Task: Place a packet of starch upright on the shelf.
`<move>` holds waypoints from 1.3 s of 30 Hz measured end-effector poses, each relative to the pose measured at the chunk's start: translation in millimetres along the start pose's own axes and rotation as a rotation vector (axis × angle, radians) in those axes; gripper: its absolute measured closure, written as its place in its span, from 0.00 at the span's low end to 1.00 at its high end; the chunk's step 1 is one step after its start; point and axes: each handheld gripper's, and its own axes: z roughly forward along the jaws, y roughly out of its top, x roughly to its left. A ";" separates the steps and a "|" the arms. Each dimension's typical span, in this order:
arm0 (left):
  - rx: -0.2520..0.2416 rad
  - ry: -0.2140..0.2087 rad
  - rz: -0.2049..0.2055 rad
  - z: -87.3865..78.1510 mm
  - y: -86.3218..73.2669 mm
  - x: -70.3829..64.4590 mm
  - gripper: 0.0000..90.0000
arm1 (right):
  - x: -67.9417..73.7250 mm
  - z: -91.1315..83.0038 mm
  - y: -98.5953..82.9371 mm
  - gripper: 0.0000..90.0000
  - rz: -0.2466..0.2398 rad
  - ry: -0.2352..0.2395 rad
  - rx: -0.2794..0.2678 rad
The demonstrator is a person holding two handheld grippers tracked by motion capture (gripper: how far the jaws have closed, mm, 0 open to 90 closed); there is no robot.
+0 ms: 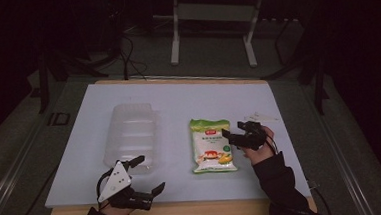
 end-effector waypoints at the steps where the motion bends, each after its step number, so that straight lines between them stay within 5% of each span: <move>1: 0.001 -0.004 -0.001 0.0 0.0 0.2 0.02 | -0.5 2.2 -1.4 0.25 0.006 0.000 0.002; 16: 0.021 -0.006 0.016 2.6 -1.6 -1.2 0.02 | -5.3 46.3 -19.7 0.28 -0.018 -0.069 0.148; 22: 0.028 -0.012 0.013 4.0 -2.3 -1.9 0.02 | -12.2 53.8 -24.8 0.32 0.085 -0.011 0.176; 26: 0.028 -0.018 0.009 4.8 -2.4 -2.0 0.02 | -7.9 54.3 -23.5 0.47 0.068 0.014 0.197; 39: 0.044 -0.015 0.002 5.7 -3.1 -0.7 0.03 | 6.0 58.2 -11.7 0.93 0.020 -0.034 0.256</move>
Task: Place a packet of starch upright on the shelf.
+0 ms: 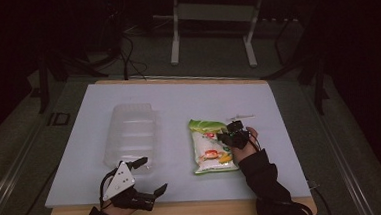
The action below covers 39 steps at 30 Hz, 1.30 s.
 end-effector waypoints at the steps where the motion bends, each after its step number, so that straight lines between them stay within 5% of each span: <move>1: 0.000 0.004 0.001 -0.3 0.0 0.4 0.03 | 2.9 -2.1 1.9 0.94 -0.014 -0.005 -0.006; 8: 0.003 0.007 -0.006 -1.6 0.1 2.1 0.03 | 16.8 -30.6 17.0 0.96 -0.028 0.043 -0.083; 17: 0.007 0.007 -0.016 -1.0 0.5 2.3 0.03 | 40.6 -74.5 27.1 0.98 -0.035 0.162 -0.196; 26: 0.009 0.008 -0.023 -1.3 1.6 2.4 0.03 | 72.0 -110.3 30.1 0.98 -0.130 0.231 -0.262; 33: -0.001 0.014 -0.038 1.0 7.5 4.5 0.03 | 81.2 -134.8 31.9 0.98 -0.187 0.220 -0.302; 39: -0.020 -0.028 -0.073 10.2 26.4 9.8 0.03 | 77.0 -164.1 37.2 0.98 -0.209 0.222 -0.355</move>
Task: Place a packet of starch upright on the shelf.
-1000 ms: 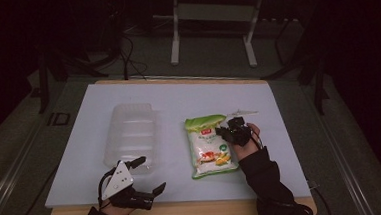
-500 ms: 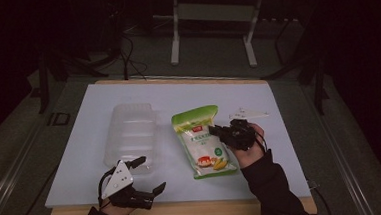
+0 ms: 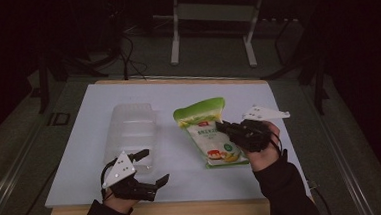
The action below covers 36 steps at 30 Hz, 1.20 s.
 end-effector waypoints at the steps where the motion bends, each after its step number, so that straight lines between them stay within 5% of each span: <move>1: -0.001 -0.012 -0.013 2.8 3.5 1.0 0.03 | 0.3 -4.6 2.6 0.98 0.004 0.011 -0.006; 13: -0.032 -0.080 -0.039 39.5 45.8 5.0 0.06 | 10.5 -42.0 13.9 0.98 -0.025 0.057 -0.074; 19: -0.048 -0.117 -0.072 56.2 59.0 11.3 0.08 | 17.9 -45.0 14.3 0.98 -0.048 0.077 -0.069; 26: -0.008 -0.177 -0.079 76.4 68.6 17.0 0.16 | 24.0 -45.5 13.5 0.98 -0.052 0.107 -0.067; 29: -0.003 -0.205 -0.077 82.4 69.8 16.2 0.24 | 25.9 -44.8 13.6 0.98 -0.061 0.114 -0.067; 33: -0.010 -0.282 -0.074 86.1 71.0 14.7 0.48 | 27.1 -42.9 13.1 0.98 -0.064 0.118 -0.063; 36: -0.013 -0.297 -0.067 87.4 72.4 12.9 0.60 | 26.5 -40.7 11.4 0.98 -0.065 0.115 -0.058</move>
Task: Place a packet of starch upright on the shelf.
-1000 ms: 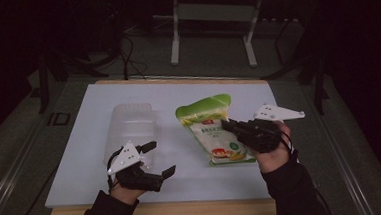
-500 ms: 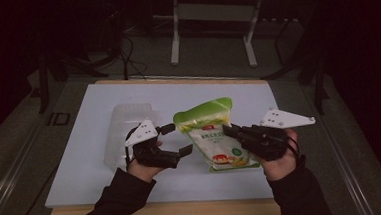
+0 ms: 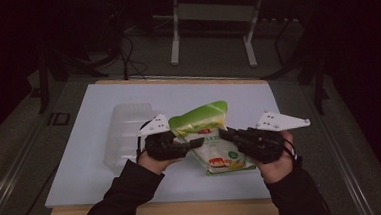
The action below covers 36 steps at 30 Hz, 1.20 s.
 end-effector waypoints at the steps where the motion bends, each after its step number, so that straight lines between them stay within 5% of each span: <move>1: -0.001 -0.004 0.006 -0.5 0.6 0.1 0.66 | -1.2 -0.2 -0.8 0.98 0.005 -0.002 -0.002; 5: 0.007 -0.022 0.021 -0.1 4.5 -2.6 0.87 | -6.4 -1.8 -3.3 0.98 0.029 0.000 -0.003; 9: 0.022 -0.030 0.027 0.1 9.0 -3.1 0.92 | -8.2 -3.5 -4.4 0.98 0.029 -0.001 -0.006; 28: 0.087 0.001 0.167 -6.4 55.6 -5.5 0.92 | -16.3 -10.9 -5.0 0.96 0.023 -0.029 -0.088; 36: 0.089 -0.020 0.176 -10.1 72.9 0.0 0.93 | -21.3 -17.5 -4.4 0.87 0.028 -0.052 -0.140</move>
